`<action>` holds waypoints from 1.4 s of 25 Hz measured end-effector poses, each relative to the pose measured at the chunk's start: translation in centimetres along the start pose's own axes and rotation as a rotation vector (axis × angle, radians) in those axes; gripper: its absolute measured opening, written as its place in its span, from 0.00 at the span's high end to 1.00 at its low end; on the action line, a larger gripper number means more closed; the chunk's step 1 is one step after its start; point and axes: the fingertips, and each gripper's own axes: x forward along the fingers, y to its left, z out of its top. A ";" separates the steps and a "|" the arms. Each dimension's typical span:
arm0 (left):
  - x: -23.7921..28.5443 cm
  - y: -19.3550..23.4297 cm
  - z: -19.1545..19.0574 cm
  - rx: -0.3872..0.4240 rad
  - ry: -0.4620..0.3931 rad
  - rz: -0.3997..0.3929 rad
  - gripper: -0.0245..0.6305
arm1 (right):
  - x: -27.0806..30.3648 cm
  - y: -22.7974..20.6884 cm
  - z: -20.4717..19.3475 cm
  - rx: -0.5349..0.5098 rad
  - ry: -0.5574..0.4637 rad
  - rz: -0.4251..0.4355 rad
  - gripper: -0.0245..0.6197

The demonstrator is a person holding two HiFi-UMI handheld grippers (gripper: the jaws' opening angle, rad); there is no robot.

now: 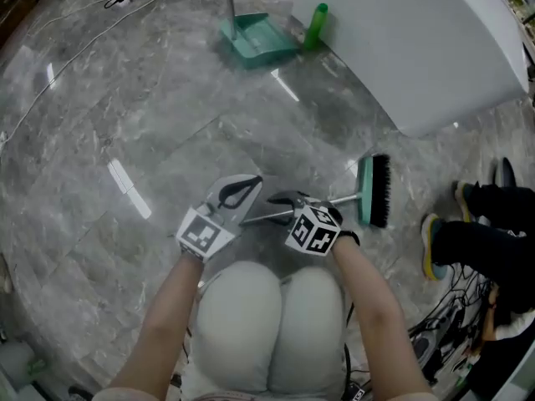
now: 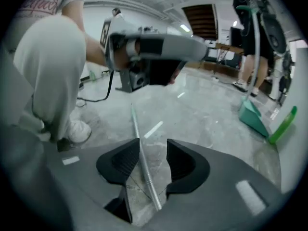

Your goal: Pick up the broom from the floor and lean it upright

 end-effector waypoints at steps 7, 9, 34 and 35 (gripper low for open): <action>-3.3 3.1 -2.3 0.021 0.058 0.088 0.96 | 8.1 3.0 -5.7 -0.370 0.421 0.190 0.69; -4.0 3.5 -3.2 0.019 0.084 0.108 0.96 | 9.2 3.3 -6.4 -0.417 0.482 0.187 0.73; -3.7 3.1 10.0 0.098 -0.132 0.110 0.96 | 0.5 -5.6 1.4 -0.197 0.239 -0.088 0.84; -3.5 2.7 11.1 0.107 -0.139 0.101 0.96 | -0.7 -6.3 2.0 -0.181 0.217 -0.113 0.84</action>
